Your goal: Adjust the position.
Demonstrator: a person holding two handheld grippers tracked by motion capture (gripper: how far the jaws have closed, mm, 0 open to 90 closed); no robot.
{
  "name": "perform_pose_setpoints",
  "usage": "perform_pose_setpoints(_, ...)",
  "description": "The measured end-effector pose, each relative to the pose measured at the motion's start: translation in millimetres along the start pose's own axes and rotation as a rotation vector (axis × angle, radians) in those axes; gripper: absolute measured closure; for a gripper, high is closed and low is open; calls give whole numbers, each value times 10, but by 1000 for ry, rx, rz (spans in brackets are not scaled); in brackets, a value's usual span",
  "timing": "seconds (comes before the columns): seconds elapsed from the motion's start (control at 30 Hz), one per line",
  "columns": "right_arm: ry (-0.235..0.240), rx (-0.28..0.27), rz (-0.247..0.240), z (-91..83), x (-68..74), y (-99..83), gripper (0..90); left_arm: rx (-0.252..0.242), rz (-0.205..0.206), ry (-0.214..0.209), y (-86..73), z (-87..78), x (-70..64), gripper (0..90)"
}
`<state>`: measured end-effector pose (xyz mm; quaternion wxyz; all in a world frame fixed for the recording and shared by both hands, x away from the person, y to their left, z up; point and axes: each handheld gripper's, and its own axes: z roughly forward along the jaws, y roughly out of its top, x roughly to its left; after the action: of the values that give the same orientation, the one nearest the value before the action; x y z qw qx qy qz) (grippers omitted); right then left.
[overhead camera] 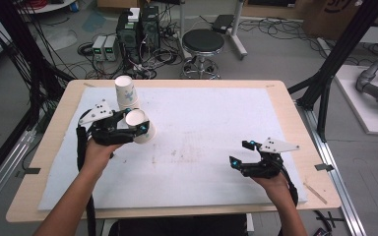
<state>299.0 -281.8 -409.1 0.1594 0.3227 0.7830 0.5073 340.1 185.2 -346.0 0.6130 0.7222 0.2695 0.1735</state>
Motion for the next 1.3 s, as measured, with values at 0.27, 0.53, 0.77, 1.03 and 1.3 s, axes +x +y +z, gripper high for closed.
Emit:
perform_pose_setpoints(0.27,29,16,-6,41,36,39,204,17,6,-28,-62,88,-50,358)
perform_pose_setpoints(0.53,157,43,-47,216,145,232,204,27,-2,-72,-137,185,-222,358)
perform_pose_setpoints(0.77,239,37,-77,393,253,352,204,34,3,-135,-161,253,-341,359)
perform_pose_setpoints(1.03,279,20,-93,476,331,299,204,31,4,-200,-161,360,-467,358)
perform_pose_setpoints(1.3,301,-3,-99,452,357,312,204,43,4,-263,-180,523,-607,357)
